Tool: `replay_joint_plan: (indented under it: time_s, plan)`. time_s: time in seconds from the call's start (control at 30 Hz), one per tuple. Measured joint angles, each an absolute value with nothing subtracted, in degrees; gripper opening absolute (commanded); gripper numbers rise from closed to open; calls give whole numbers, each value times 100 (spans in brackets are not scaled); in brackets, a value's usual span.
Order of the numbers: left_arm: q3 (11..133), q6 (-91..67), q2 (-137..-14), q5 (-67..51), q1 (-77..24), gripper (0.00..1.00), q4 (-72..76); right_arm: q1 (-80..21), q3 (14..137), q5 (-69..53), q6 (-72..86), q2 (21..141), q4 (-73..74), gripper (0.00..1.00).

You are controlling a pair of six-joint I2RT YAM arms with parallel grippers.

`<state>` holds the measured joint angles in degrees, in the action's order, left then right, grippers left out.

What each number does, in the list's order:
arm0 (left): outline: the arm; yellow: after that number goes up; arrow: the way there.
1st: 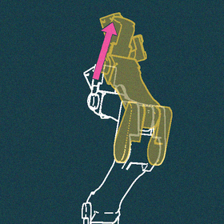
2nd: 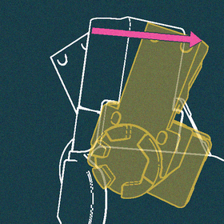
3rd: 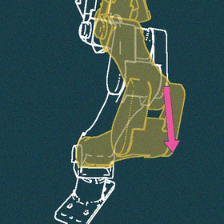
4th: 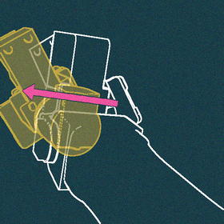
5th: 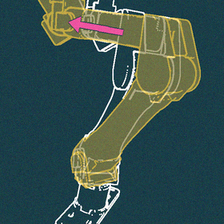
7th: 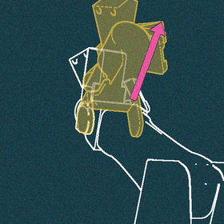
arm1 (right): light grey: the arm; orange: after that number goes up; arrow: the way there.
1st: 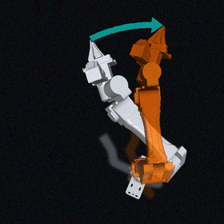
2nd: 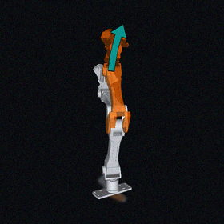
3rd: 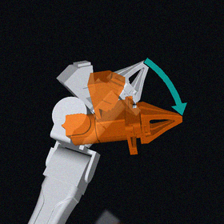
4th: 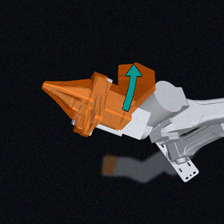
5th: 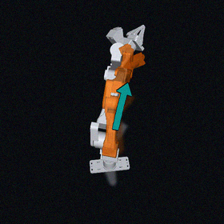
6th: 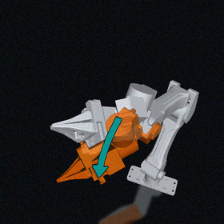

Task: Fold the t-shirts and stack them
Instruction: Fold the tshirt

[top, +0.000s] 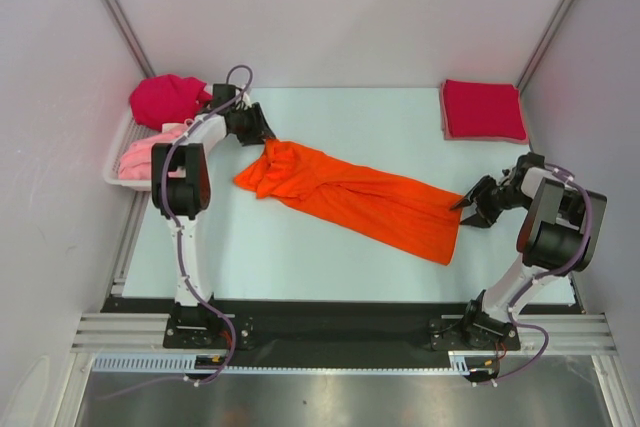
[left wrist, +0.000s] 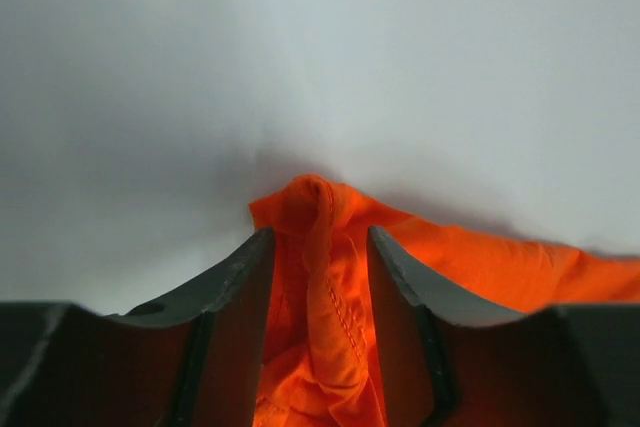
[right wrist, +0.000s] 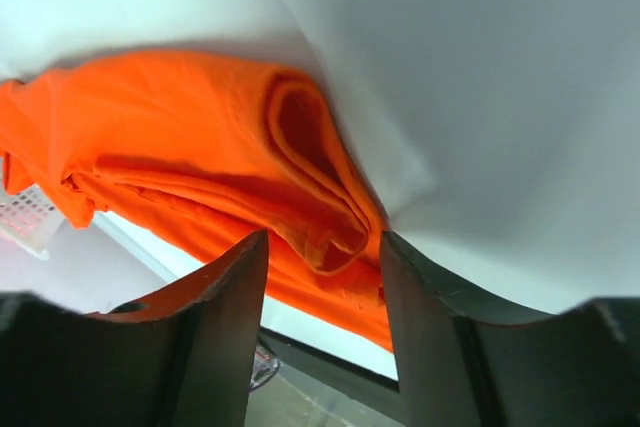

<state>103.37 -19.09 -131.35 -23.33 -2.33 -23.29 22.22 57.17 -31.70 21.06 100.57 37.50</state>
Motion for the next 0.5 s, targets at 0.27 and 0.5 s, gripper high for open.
replay_joint_plan:
  time_s: [0.27, 0.5]
  plan:
    - [10396, -2300, -13430, -2493, -233, 17, -2056, 2058, 6355, -2912, 2086, 10479, 3726, 44]
    - [10481, -2515, -13469, -2585, -202, 0, -1857, 2014, 6698, -2740, 2064, 10829, 3723, 37]
